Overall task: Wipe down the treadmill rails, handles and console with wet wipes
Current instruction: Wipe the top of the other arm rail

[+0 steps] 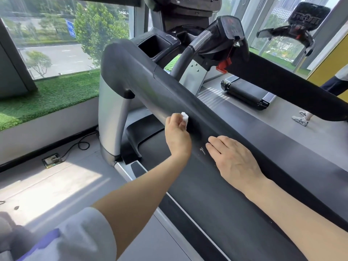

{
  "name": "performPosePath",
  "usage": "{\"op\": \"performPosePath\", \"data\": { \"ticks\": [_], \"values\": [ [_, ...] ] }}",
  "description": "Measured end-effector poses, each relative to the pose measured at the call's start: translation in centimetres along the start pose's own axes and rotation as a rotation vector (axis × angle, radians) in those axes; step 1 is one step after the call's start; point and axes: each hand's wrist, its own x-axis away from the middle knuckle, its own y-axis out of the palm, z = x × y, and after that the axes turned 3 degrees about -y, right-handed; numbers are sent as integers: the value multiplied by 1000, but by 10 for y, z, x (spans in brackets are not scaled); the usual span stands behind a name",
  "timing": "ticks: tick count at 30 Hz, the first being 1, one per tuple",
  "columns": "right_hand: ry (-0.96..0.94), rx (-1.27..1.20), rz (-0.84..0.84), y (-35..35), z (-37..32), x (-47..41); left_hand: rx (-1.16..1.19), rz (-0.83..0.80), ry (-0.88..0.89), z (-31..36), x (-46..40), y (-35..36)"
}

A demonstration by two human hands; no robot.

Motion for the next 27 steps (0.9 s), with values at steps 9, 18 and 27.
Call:
{"op": "performPosePath", "data": {
  "ticks": [9,18,27],
  "values": [
    [11,-1,-15,0,-1,1,-71,-65,140,4,9,-1],
    [11,0,-34,1,-1,3,-151,-181,237,-3,30,-1],
    [-7,-44,-29,-3,1,6,-56,68,-37,-2,-22,0]
  ]
}}
